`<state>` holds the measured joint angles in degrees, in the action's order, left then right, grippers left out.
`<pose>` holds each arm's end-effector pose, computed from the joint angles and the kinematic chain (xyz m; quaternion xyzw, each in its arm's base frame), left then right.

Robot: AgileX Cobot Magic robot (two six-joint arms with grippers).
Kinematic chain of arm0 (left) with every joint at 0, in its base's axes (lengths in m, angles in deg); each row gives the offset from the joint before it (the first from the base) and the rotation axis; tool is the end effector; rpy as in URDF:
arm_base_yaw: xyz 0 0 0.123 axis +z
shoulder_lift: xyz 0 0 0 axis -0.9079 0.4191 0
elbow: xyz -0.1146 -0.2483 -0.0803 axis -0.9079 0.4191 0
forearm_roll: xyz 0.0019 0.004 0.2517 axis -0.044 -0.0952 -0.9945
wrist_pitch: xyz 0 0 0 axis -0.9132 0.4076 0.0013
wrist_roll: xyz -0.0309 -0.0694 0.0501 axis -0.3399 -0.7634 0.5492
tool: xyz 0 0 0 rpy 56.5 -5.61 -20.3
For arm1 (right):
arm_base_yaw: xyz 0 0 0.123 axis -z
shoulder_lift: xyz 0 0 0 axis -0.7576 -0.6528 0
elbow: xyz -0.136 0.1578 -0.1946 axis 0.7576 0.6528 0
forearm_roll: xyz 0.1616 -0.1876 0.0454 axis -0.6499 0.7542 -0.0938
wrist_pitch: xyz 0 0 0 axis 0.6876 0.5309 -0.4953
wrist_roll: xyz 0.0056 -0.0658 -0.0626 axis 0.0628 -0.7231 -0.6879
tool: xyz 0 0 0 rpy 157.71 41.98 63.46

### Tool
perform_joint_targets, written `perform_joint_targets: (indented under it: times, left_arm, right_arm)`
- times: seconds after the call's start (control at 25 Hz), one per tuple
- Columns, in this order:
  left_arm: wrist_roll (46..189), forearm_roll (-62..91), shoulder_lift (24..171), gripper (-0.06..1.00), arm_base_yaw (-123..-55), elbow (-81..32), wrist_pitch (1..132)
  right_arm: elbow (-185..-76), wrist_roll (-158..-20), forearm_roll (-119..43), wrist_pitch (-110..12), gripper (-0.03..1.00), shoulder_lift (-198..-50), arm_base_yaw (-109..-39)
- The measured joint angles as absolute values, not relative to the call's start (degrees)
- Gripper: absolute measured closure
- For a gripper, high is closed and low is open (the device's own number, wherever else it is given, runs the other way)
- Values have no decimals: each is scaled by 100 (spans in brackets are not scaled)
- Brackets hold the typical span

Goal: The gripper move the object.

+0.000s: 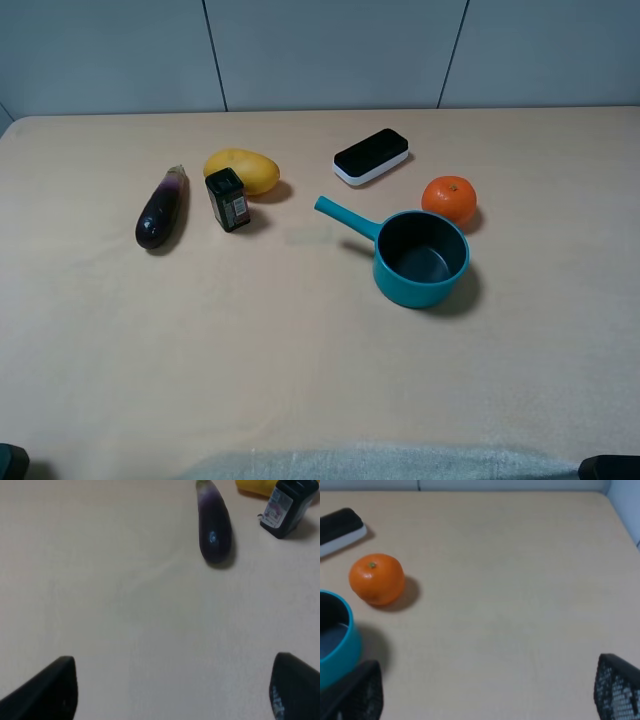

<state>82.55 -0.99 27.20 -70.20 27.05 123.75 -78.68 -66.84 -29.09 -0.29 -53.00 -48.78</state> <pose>0.0048 0.0019 0.2727 0.0329 0.8710 -0.0090 0.4901 0.0036 -0.0012 0.2788 -0.0036 0.8535 -0.0129 0.5209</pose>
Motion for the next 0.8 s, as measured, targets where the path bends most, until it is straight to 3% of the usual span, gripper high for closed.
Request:
perform_joint_targets:
  times: [0.8]
  left_arm:
    - [8255, -99, 2720, 17, -7020, 2705, 12375]
  right_arm:
    - [-7868, -7069, -3143, -16, 33, -5052, -4878]
